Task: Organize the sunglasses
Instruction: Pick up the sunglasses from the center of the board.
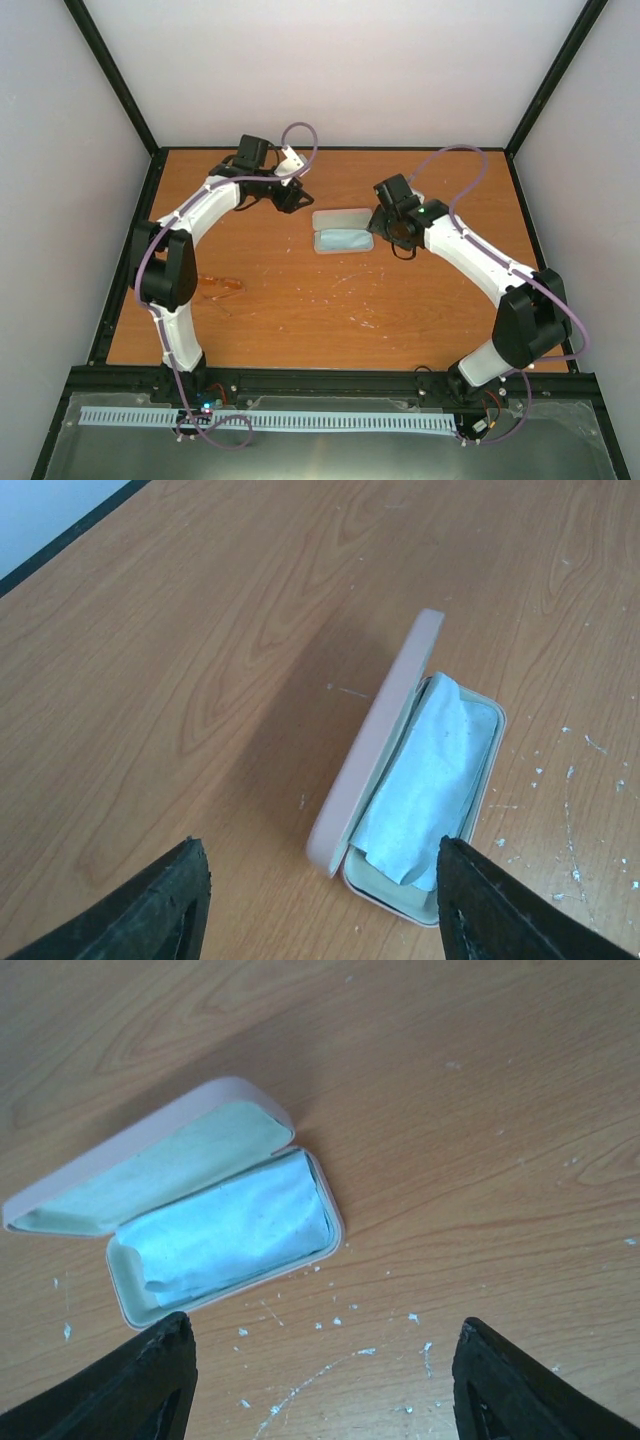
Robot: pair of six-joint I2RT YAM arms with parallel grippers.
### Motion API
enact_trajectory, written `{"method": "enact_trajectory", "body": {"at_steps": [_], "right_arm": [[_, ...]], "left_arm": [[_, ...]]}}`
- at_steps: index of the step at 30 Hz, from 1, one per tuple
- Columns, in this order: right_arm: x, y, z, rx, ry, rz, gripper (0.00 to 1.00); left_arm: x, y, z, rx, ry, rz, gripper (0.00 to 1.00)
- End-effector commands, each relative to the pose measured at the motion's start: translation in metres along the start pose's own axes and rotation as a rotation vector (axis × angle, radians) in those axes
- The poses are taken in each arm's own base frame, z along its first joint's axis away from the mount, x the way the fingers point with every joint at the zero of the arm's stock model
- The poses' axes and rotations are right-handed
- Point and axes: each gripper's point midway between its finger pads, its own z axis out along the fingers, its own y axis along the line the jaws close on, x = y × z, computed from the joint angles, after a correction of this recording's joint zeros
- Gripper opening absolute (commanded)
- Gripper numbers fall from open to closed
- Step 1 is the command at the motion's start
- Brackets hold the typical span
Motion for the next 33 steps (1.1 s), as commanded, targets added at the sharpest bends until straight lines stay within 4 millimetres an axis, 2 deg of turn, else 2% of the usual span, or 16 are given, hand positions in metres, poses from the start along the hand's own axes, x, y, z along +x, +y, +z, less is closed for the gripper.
{"method": "enact_trajectory", "body": {"at_steps": [1,4,10,16,24,29,33], "right_arm": [[-0.017,-0.002,-0.014,0.063,-0.039,0.026,0.68],[-0.02,0.006,-0.018,0.022,-0.052,0.048,0.68],[-0.02,0.02,-0.017,-0.015,-0.027,0.021,0.68],[-0.018,0.026,-0.001,0.006,0.008,-0.044,0.68],[-0.031,0.044,0.01,0.014,0.004,-0.134,0.68],[-0.035,0.045,0.005,0.006,-0.009,-0.13,0.68],[-0.035,0.042,-0.004,-0.001,-0.029,-0.097,0.68]], "left_arm": [[-0.003,0.012,-0.011,0.045,-0.043,-0.077,0.62],[0.0,0.017,-0.019,0.006,-0.072,-0.06,0.61],[0.013,0.004,-0.024,0.004,-0.086,-0.033,0.6],[0.016,0.007,-0.024,-0.03,-0.094,-0.017,0.6],[0.014,0.017,-0.016,-0.043,-0.103,-0.03,0.61],[0.021,0.018,-0.018,-0.07,-0.082,-0.023,0.61],[0.034,0.007,-0.023,-0.066,-0.059,-0.022,0.61]]}}
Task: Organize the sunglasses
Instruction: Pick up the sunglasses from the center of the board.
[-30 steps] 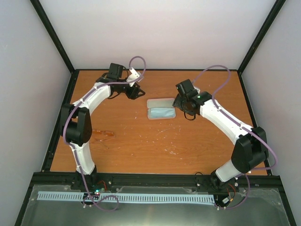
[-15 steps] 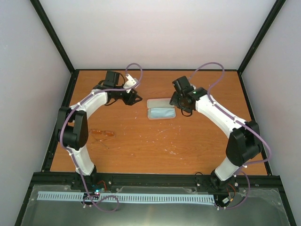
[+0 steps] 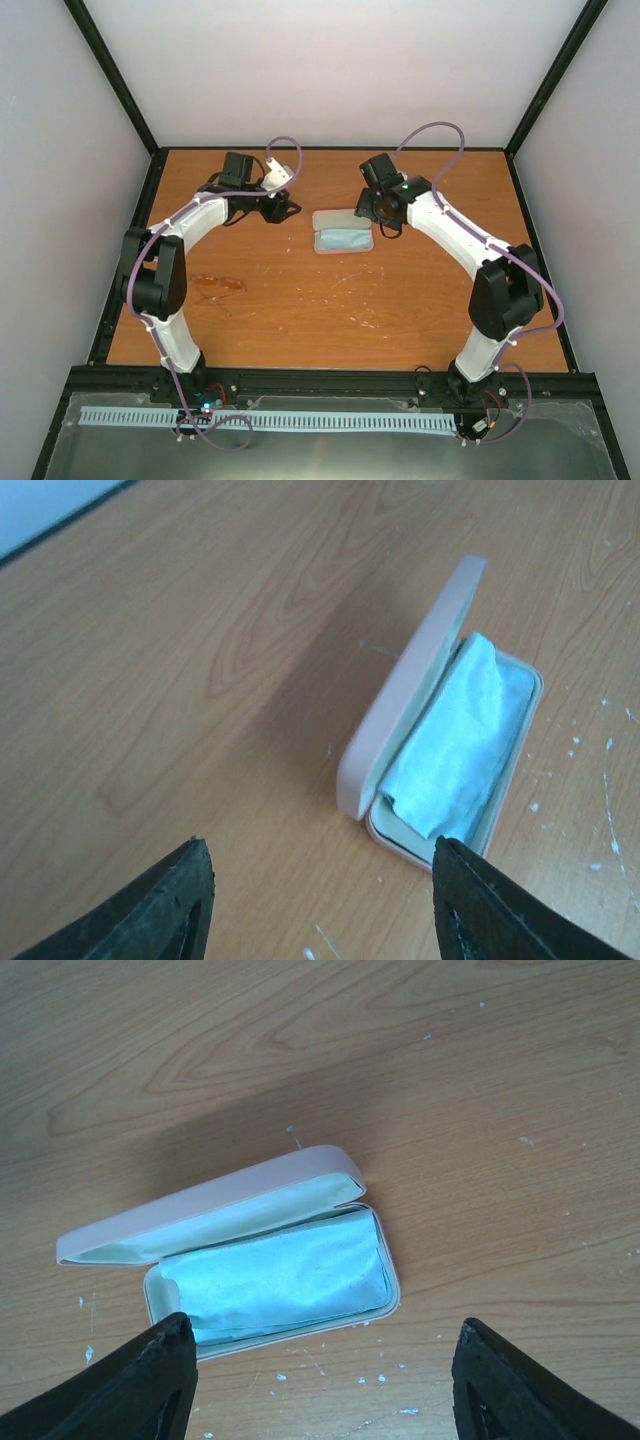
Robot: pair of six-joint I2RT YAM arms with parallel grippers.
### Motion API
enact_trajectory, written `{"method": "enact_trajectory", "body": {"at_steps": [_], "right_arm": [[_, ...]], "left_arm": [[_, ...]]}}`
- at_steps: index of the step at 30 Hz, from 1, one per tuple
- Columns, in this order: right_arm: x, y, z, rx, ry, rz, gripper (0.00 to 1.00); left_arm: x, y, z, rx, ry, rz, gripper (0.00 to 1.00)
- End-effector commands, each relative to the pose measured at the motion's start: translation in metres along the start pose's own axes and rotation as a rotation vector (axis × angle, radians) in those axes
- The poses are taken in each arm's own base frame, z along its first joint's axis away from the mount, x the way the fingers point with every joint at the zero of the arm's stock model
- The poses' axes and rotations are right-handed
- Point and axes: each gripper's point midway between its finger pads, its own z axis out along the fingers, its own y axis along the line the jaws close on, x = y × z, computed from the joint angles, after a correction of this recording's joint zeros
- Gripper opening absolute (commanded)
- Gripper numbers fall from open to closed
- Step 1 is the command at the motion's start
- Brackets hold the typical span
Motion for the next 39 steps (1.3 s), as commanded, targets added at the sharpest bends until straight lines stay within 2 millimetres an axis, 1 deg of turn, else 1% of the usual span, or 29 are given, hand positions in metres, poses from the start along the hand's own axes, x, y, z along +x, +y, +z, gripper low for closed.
{"method": "enact_trajectory", "body": {"at_steps": [1,5,8,10,13,14,15,17,18,19,21,22,23,24,26,28,29,30,31,33,35,39], "right_arm": [[-0.004,-0.001,-0.02,-0.012,-0.042,0.019,0.68],[-0.01,0.005,-0.032,-0.045,-0.07,0.033,0.68],[-0.014,0.016,-0.037,-0.072,-0.097,0.027,0.68],[-0.014,0.024,-0.036,-0.078,-0.097,0.006,0.68],[-0.01,0.039,-0.031,-0.078,-0.072,-0.067,0.68],[-0.01,0.05,-0.031,-0.09,-0.071,-0.101,0.66],[-0.005,0.061,-0.03,-0.104,-0.061,-0.144,0.62],[0.004,0.09,-0.027,-0.138,-0.039,-0.24,0.51],[0.012,0.106,-0.025,-0.159,-0.017,-0.294,0.48],[0.021,0.122,-0.023,-0.179,0.014,-0.344,0.47],[0.048,0.157,-0.02,-0.231,0.094,-0.464,0.45],[0.07,0.171,-0.01,-0.244,0.155,-0.529,0.45],[0.082,0.187,-0.013,-0.271,0.179,-0.588,0.45],[0.096,0.198,-0.012,-0.288,0.209,-0.636,0.46],[0.124,0.215,-0.011,-0.333,0.282,-0.706,0.48],[0.147,0.225,-0.01,-0.39,0.352,-0.753,0.51],[0.156,0.229,-0.011,-0.42,0.381,-0.771,0.54],[0.166,0.232,-0.014,-0.454,0.411,-0.789,0.56],[0.176,0.235,-0.018,-0.477,0.43,-0.815,0.58],[0.19,0.237,-0.024,-0.495,0.442,-0.869,0.6],[0.202,0.236,-0.025,-0.492,0.439,-0.925,0.61],[0.229,0.235,-0.013,-0.472,0.448,-1.029,0.62]], "left_arm": [[0.002,-0.009,-0.013,-0.014,-0.006,0.025,0.61],[0.007,-0.018,-0.025,-0.027,0.002,0.004,0.6],[0.013,-0.022,-0.037,-0.038,0.015,-0.01,0.6],[0.018,-0.014,-0.049,-0.067,0.009,-0.055,0.6],[0.016,0.012,-0.079,-0.13,-0.034,-0.158,0.6],[0.016,0.024,-0.092,-0.165,-0.047,-0.193,0.56],[0.017,0.035,-0.108,-0.2,-0.061,-0.226,0.49],[0.023,0.049,-0.139,-0.26,-0.081,-0.271,0.3],[0.026,0.051,-0.155,-0.289,-0.085,-0.273,0.24],[0.032,0.051,-0.169,-0.319,-0.082,-0.263,0.22],[0.048,0.043,-0.193,-0.381,-0.063,-0.241,0.21],[0.056,0.035,-0.203,-0.404,-0.056,-0.227,0.21],[0.065,0.024,-0.208,-0.415,-0.043,-0.213,0.21],[0.075,0.012,-0.209,-0.414,-0.027,-0.192,0.21],[0.098,-0.011,-0.207,-0.404,0.017,-0.185,0.21],[0.122,-0.029,-0.208,-0.417,0.078,-0.181,0.16],[0.132,-0.033,-0.209,-0.433,0.102,-0.173,0.15],[0.14,-0.039,-0.212,-0.444,0.121,-0.169,0.15],[0.143,-0.044,-0.215,-0.458,0.13,-0.151,0.16],[0.146,-0.049,-0.22,-0.488,0.13,-0.136,0.2],[0.146,-0.049,-0.225,-0.526,0.121,-0.139,0.23],[0.134,-0.045,-0.237,-0.588,0.088,-0.111,0.25]]}}
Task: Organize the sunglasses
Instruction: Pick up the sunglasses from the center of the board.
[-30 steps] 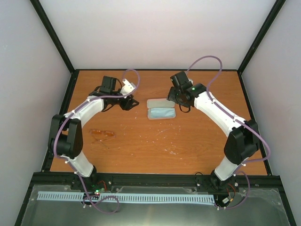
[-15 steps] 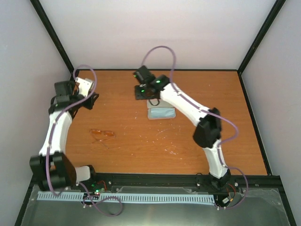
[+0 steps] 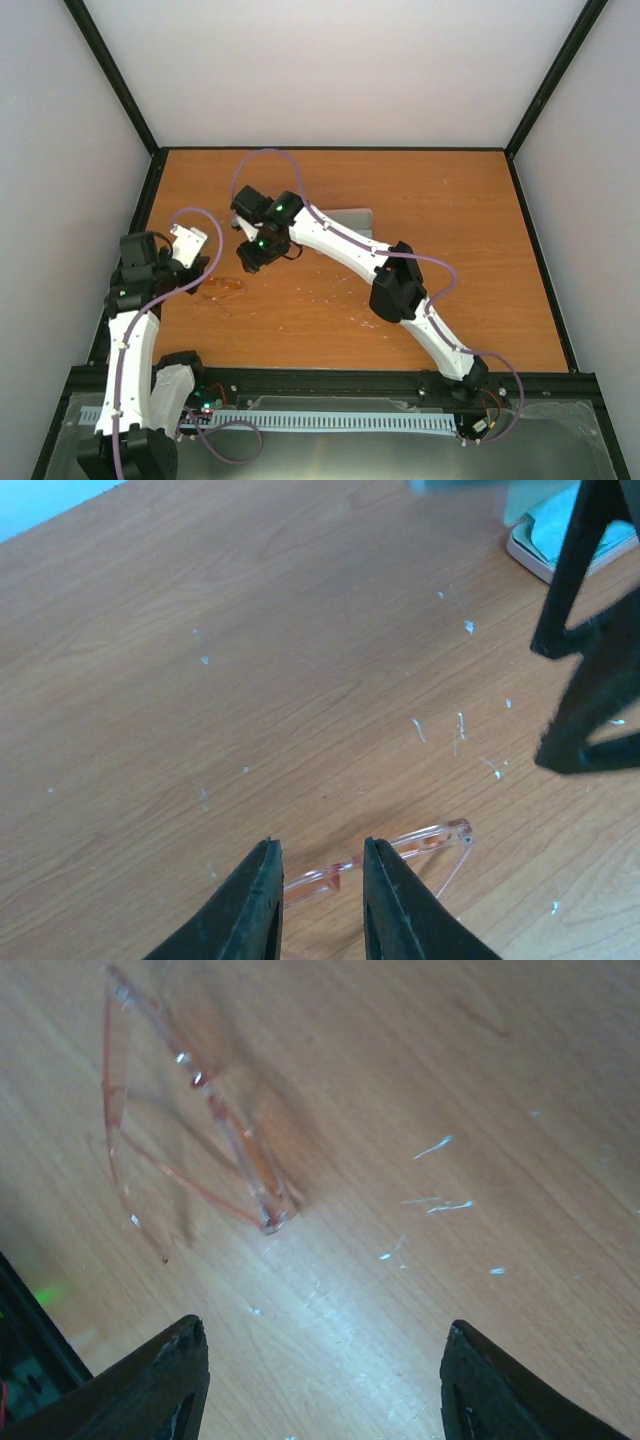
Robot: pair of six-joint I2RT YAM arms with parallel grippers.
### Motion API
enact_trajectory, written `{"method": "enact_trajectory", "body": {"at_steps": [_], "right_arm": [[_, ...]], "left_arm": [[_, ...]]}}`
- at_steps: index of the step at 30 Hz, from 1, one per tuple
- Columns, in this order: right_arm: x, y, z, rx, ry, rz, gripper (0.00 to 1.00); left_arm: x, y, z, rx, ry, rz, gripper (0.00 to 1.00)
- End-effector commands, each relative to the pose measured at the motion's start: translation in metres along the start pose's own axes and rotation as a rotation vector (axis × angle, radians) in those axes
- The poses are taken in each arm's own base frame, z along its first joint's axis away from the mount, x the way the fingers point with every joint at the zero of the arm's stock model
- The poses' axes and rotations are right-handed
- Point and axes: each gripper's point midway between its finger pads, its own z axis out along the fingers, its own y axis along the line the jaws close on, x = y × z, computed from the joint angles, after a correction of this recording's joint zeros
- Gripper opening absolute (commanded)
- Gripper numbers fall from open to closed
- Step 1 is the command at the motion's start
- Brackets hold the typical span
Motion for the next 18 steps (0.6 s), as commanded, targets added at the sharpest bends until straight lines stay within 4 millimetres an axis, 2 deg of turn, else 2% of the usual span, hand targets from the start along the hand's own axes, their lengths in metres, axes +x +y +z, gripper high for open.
{"method": "enact_trajectory", "body": {"at_steps": [1,5,9,18], "right_arm": [[0.02,0.024,0.014,-0.017,0.056,-0.141,0.62],[0.031,0.038,0.036,-0.028,0.093,-0.206,0.62],[0.033,0.042,0.047,-0.012,0.09,-0.228,0.62],[0.006,0.044,0.056,-0.009,-0.022,-0.226,0.61]], "left_arm": [[-0.013,0.014,-0.015,-0.088,-0.029,0.033,0.25],[-0.026,0.02,-0.022,-0.104,-0.037,0.015,0.25],[-0.032,0.022,-0.026,-0.104,-0.041,-0.012,0.25],[-0.037,0.018,-0.037,-0.102,-0.055,-0.06,0.26]]}}
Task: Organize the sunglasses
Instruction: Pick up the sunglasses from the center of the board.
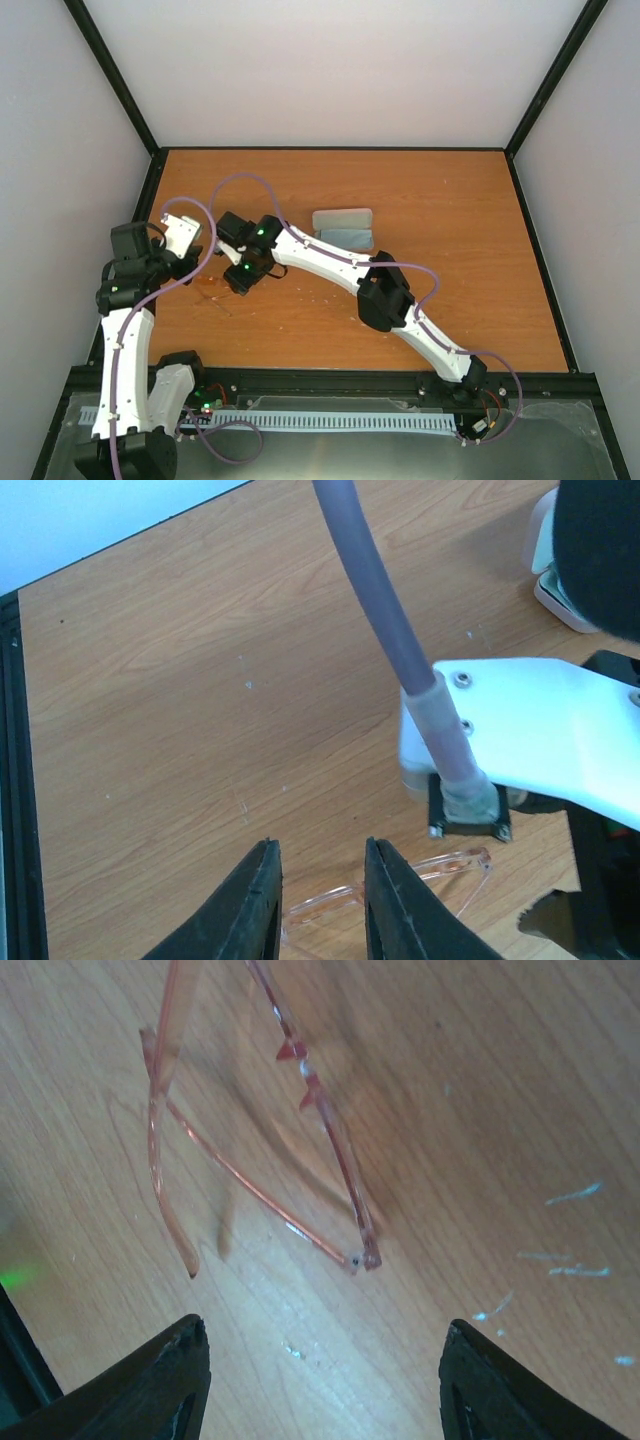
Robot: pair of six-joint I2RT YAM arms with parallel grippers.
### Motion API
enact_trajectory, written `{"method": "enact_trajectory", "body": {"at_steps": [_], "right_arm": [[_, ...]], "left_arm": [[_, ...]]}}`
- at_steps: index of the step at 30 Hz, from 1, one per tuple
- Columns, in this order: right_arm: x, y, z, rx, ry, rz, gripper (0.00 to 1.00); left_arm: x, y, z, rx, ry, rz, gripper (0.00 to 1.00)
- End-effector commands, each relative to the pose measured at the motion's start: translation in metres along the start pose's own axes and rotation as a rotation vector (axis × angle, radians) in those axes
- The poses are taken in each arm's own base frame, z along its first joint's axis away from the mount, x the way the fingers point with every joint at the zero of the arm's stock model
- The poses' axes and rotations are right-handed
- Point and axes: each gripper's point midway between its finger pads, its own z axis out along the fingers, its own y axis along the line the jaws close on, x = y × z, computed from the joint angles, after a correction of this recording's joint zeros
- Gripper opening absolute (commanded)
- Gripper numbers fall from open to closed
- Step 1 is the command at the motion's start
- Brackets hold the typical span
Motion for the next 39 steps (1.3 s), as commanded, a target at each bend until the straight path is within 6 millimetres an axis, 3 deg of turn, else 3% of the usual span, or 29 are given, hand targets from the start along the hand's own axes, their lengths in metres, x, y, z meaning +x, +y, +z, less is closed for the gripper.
{"method": "enact_trajectory", "body": {"at_steps": [1,9,29,39], "right_arm": [[-0.019,-0.002,0.007,0.009,-0.075,-0.022,0.6],[-0.013,-0.001,0.027,-0.022,-0.042,-0.042,0.57],[-0.025,-0.007,0.056,-0.018,-0.08,0.004,0.42],[-0.027,-0.013,0.055,-0.022,-0.085,0.026,0.18]], "left_arm": [[-0.009,0.0,-0.015,-0.017,-0.021,-0.042,0.26],[-0.008,-0.002,-0.021,-0.024,-0.026,-0.061,0.26],[-0.009,-0.005,-0.014,0.013,-0.033,-0.078,0.26],[-0.009,-0.008,-0.012,0.03,-0.037,-0.075,0.26]]}}
